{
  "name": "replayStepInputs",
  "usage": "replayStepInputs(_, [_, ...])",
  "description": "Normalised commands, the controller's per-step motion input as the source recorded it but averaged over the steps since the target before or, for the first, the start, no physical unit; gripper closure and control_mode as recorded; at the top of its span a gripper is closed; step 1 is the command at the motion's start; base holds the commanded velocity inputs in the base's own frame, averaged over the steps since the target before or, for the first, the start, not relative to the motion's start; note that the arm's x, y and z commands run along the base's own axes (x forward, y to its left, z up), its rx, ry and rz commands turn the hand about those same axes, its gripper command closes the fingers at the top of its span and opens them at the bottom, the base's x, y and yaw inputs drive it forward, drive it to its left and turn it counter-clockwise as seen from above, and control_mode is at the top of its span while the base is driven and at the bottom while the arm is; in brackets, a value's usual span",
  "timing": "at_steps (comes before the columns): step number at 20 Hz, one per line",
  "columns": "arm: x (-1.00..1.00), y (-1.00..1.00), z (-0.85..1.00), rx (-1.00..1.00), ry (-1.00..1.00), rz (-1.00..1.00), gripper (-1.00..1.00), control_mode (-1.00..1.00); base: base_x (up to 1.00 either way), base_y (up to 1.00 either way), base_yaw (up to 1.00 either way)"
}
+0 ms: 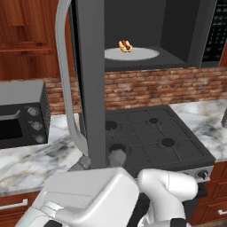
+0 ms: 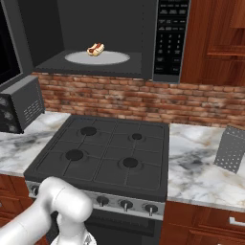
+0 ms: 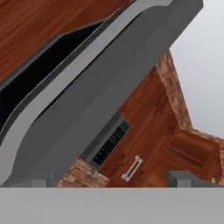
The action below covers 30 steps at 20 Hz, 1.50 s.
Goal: Close the microwave door.
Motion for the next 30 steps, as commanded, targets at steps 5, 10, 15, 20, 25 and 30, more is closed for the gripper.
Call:
replayStepInputs(5, [1.00, 0.28, -0.28, -0.29, 0.00, -0.20, -1.00, -1.00, 0.00, 0.00, 0.00])
replayStepInputs(10, [1.00, 0.30, -0.33, -0.34, 0.00, -0.19, -1.00, -1.00, 0.00, 0.00, 0.00])
replayStepInputs(15, [0.82, 0.04, -0.21, -0.19, 0.00, -0.22, -1.00, -1.00, 0.00, 0.00, 0.00])
replayStepInputs(20, [0.30, -0.62, 0.00, 0.02, 0.01, -0.28, -1.00, -1.00, 0.00, 0.00, 0.00])
replayStepInputs(25, [0.05, -0.91, 0.17, 0.15, 0.00, -0.29, -1.00, -1.00, 0.00, 0.00, 0.00])
replayStepInputs(30, [0.12, -0.90, 0.14, 0.12, 0.01, -0.27, -1.00, -1.00, 0.00, 0.00, 0.00])
